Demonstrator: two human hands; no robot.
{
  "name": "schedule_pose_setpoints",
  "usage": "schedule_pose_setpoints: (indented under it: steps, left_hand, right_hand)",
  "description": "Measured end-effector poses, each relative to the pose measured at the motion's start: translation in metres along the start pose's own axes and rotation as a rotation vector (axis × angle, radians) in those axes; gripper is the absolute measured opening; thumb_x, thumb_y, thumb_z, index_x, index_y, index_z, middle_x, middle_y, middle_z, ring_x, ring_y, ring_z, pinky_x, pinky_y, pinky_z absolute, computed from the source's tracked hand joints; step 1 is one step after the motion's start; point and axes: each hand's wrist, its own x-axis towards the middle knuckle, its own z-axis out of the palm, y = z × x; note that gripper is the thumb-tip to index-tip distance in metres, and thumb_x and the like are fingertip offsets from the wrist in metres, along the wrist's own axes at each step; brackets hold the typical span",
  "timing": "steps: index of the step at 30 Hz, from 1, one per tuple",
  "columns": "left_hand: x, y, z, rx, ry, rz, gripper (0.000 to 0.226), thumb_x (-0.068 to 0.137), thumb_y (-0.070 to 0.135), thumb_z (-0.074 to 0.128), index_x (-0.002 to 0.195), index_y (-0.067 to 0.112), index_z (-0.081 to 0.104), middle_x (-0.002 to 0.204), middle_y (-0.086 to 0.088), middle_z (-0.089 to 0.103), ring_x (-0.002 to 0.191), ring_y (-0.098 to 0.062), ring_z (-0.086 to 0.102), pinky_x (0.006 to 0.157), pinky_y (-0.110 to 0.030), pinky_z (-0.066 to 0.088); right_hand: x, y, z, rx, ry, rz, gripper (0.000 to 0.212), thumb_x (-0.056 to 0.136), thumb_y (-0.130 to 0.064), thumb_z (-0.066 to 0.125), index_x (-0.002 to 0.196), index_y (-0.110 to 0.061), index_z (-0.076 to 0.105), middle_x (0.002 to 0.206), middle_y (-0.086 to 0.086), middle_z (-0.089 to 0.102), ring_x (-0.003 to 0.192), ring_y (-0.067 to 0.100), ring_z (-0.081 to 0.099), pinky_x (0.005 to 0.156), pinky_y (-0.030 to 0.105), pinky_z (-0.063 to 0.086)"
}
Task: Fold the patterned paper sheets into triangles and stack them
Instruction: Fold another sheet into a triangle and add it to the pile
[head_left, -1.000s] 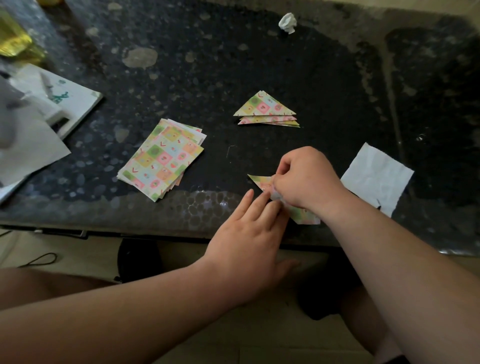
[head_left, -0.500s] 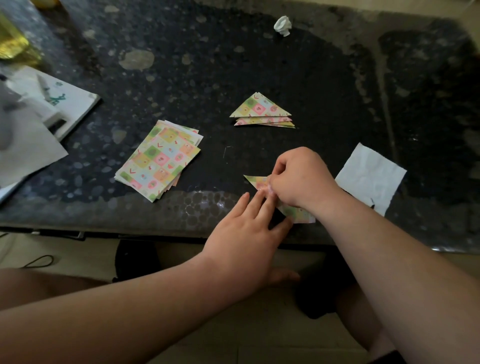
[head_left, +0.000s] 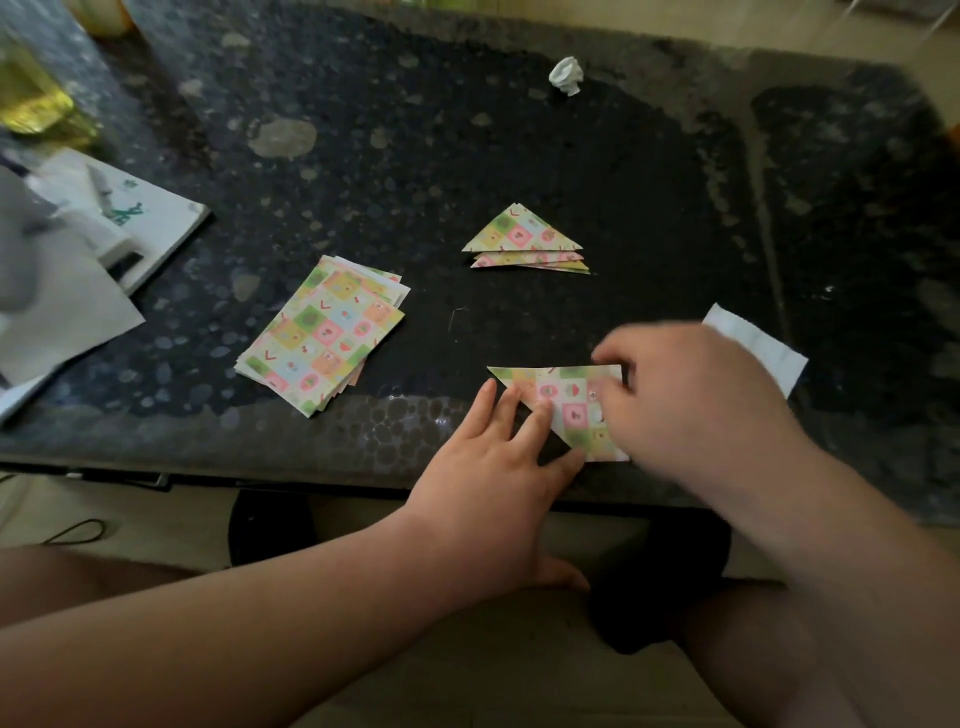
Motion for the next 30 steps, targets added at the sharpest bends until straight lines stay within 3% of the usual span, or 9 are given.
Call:
schedule_pose_setpoints:
  steps: [2, 4, 8, 14, 19, 21, 24, 26, 30]
  left_hand:
    - [0.001, 0.001, 0.0, 0.005, 0.007, -0.002, 0.107, 0.078, 0.092, 0.041, 0.162, 0.034, 0.008, 0.168, -0.019, 0.001, 0.153, -0.048, -0.004, 0.121, -0.06, -0.013]
    - [0.002, 0.001, 0.001, -0.006, 0.014, -0.009, 0.107, 0.077, 0.092, 0.043, 0.162, 0.037, 0.009, 0.169, -0.017, 0.001, 0.153, -0.048, -0.002, 0.12, -0.063, -0.015]
    - [0.004, -0.001, 0.0, -0.006, 0.008, -0.021, 0.106, 0.074, 0.095, 0.042, 0.16, 0.042, 0.01, 0.169, -0.015, 0.003, 0.153, -0.049, 0.001, 0.117, -0.069, -0.013]
    - [0.003, -0.005, -0.006, -0.004, -0.035, -0.036, 0.106, 0.069, 0.098, 0.04, 0.157, 0.051, 0.006, 0.165, -0.006, 0.009, 0.153, -0.047, -0.003, 0.11, -0.079, -0.008]
    - [-0.001, -0.013, -0.004, -0.01, -0.06, -0.02, 0.105, 0.072, 0.094, 0.044, 0.154, 0.054, -0.008, 0.162, 0.002, -0.003, 0.153, -0.042, -0.011, 0.113, -0.078, -0.004]
    - [-0.003, -0.017, -0.004, -0.026, -0.05, -0.027, 0.107, 0.074, 0.091, 0.046, 0.154, 0.052, -0.013, 0.163, -0.002, -0.004, 0.154, -0.038, -0.011, 0.118, -0.072, 0.0]
    - [-0.004, -0.02, -0.008, -0.106, 0.019, -0.082, 0.109, 0.075, 0.092, 0.045, 0.156, 0.048, -0.015, 0.165, -0.007, 0.004, 0.156, -0.028, 0.005, 0.127, -0.046, -0.004]
    - [-0.004, -0.021, -0.011, -0.137, 0.034, -0.12, 0.107, 0.077, 0.092, 0.041, 0.157, 0.045, -0.014, 0.168, -0.008, 0.003, 0.156, -0.024, 0.01, 0.125, -0.035, -0.006]
    - [-0.002, -0.02, -0.018, -0.166, 0.002, -0.205, 0.105, 0.081, 0.09, 0.036, 0.162, 0.034, 0.001, 0.17, -0.007, -0.003, 0.157, -0.024, 0.009, 0.123, -0.031, -0.001]
  right_hand:
    - [-0.018, -0.002, 0.001, -0.075, -0.284, 0.018, 0.052, 0.094, -0.029, 0.055, 0.144, -0.041, 0.051, 0.125, -0.003, 0.064, 0.109, 0.021, 0.062, 0.086, 0.038, 0.056]
    - [-0.025, -0.005, 0.014, -0.117, -0.456, -0.013, 0.074, 0.093, -0.026, 0.053, 0.156, -0.051, 0.023, 0.125, -0.003, 0.061, 0.101, 0.021, 0.06, 0.079, 0.036, 0.054]
    - [-0.014, 0.001, 0.031, -0.088, -0.496, -0.003, 0.089, 0.094, -0.029, 0.052, 0.157, -0.053, -0.006, 0.099, -0.004, 0.044, 0.078, 0.017, 0.05, 0.061, 0.033, 0.045]
    - [-0.009, -0.002, 0.03, -0.025, -0.508, 0.087, 0.099, 0.09, -0.027, 0.054, 0.16, -0.044, -0.013, 0.123, 0.004, 0.057, 0.086, 0.024, 0.052, 0.068, 0.036, 0.048]
    - [-0.009, 0.001, 0.03, -0.004, -0.532, 0.098, 0.1, 0.089, -0.026, 0.055, 0.16, -0.046, -0.013, 0.106, -0.002, 0.05, 0.084, 0.02, 0.055, 0.065, 0.034, 0.049]
    - [-0.009, 0.001, 0.029, -0.009, -0.529, 0.097, 0.099, 0.089, -0.027, 0.054, 0.16, -0.046, -0.013, 0.109, -0.001, 0.052, 0.086, 0.021, 0.055, 0.068, 0.035, 0.052]
    - [-0.009, 0.002, 0.031, -0.013, -0.523, 0.086, 0.099, 0.089, -0.027, 0.054, 0.16, -0.045, -0.013, 0.123, 0.001, 0.058, 0.087, 0.022, 0.054, 0.072, 0.036, 0.053]
    - [-0.008, 0.003, 0.031, -0.002, -0.533, 0.084, 0.099, 0.089, -0.027, 0.054, 0.16, -0.046, -0.012, 0.114, 0.0, 0.056, 0.086, 0.022, 0.055, 0.069, 0.035, 0.052]
    - [-0.006, 0.003, 0.032, 0.004, -0.542, 0.086, 0.098, 0.09, -0.029, 0.054, 0.16, -0.045, -0.012, 0.098, -0.004, 0.046, 0.081, 0.018, 0.053, 0.063, 0.033, 0.047]
